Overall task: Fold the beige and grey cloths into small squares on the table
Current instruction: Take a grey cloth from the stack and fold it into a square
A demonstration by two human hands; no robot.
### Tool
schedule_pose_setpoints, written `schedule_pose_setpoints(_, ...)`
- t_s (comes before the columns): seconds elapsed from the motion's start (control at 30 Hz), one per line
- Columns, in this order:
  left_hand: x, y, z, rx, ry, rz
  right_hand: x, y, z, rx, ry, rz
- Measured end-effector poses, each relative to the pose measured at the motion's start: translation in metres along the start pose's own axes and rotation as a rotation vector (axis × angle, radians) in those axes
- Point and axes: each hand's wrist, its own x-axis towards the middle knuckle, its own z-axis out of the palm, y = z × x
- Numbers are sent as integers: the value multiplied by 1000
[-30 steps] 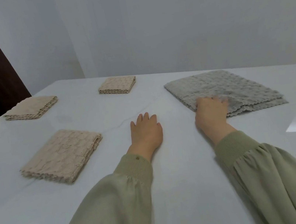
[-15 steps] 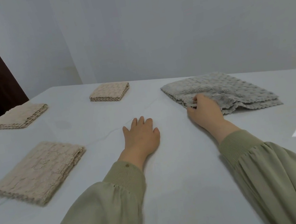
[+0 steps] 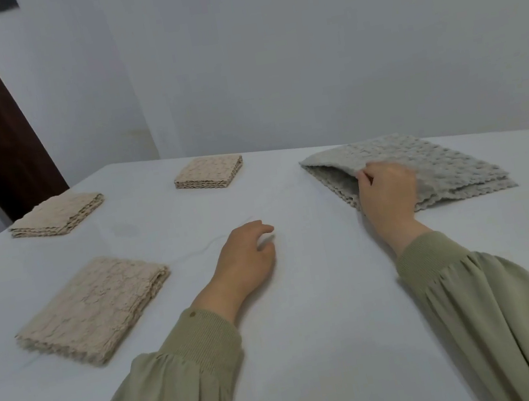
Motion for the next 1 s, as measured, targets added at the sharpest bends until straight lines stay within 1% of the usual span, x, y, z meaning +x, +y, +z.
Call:
schedule_pose_setpoints(0.1, -8, -11, -15, -21, 77, -47, -12, -27, -11, 156, 241, -136)
schedule_pose_setpoints(0.13, -11, -14, -21, -39, 110, -72, -20, -40, -14, 236, 284, -204)
schedule_pose_setpoints(0.17, -15, -18, -26, -61, 144, -99, -30, -53, -18, 320, 281, -272)
schedule_pose_setpoints(0.2, -18, -21, -31, -82, 181, -124, -43, -67, -22, 396, 239, -329)
schedule_pose_setpoints(0.27, -24, -28, -39, -102, 251, -156, -71, -92, -35, 501, 116, -419)
schedule_pose_setpoints(0.33, -31, -35, -44, -132, 290, -166, -96, -111, -51, 550, -19, -495)
schedule_pose_setpoints(0.37, -35, -38, -46, -149, 297, -169, -106, -118, -57, 539, -128, -488)
schedule_pose_setpoints(0.4, -40, -40, -47, -162, 298, -172, -113, -123, -62, 474, -262, -447)
schedule_pose_setpoints(0.47, -49, -42, -48, -185, 286, -167, -119, -120, -60, 180, -516, -299)
schedule_pose_setpoints(0.53, -55, -41, -49, -199, 268, -148, -117, -112, -55, -58, -680, -167)
schedule_pose_setpoints(0.57, -57, -40, -49, -206, 262, -138, -116, -109, -54, -107, -723, -146)
schedule_pose_setpoints(0.73, -56, -27, -43, -176, 231, -79, -110, -110, -50, -105, -782, -159)
schedule_pose_setpoints(0.83, -53, -19, -36, -144, 165, -40, -109, -115, -49, -50, -728, -136)
schedule_pose_setpoints(0.93, -53, -20, -34, -5, 3, 61, -111, -116, -49, 124, -653, -129)
schedule_pose_setpoints(1.0, -55, -24, -35, 34, -37, 128, -113, -115, -52, 264, -635, -113)
